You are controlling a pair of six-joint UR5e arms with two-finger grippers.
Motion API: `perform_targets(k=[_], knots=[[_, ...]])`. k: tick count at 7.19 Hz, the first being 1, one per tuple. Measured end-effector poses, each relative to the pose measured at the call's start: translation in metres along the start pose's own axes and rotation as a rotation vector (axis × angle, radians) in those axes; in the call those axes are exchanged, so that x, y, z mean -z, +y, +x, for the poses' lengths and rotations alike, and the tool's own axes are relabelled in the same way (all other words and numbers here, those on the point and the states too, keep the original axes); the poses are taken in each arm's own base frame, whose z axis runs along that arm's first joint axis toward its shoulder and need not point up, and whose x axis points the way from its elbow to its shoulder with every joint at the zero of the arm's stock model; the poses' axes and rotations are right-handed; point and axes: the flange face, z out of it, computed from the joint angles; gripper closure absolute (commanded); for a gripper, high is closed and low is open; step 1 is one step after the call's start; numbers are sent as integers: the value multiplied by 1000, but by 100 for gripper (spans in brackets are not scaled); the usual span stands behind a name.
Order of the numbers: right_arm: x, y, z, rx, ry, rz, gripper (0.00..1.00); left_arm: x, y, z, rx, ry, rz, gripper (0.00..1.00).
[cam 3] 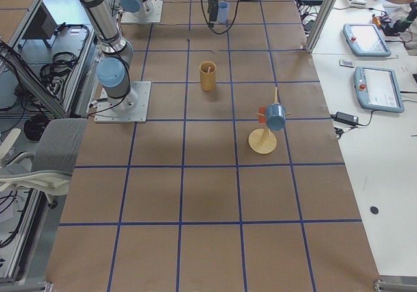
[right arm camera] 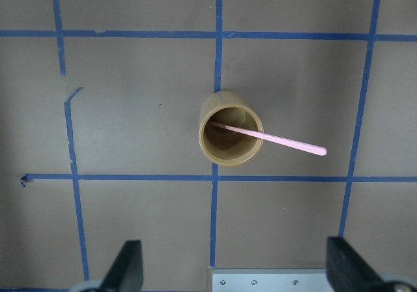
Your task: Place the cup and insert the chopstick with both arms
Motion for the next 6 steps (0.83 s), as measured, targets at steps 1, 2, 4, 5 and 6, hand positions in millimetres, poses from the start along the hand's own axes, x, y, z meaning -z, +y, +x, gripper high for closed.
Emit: perform_targets(k=[1,2,4,5,6], knots=[[0,0,0,1,-2,0,0,0,0,0,0,0,0,0],[0,0,0,4,-3,0,0,0,0,0,0,1,0,0],[0,0,0,9,-4,0,0,0,0,0,0,2,0,0],[1,0,0,10,-4,0,0,0,0,0,-1,3,0,0],[1,0,0,10,-4,2,0,0,0,0,-1,2,-1,0]])
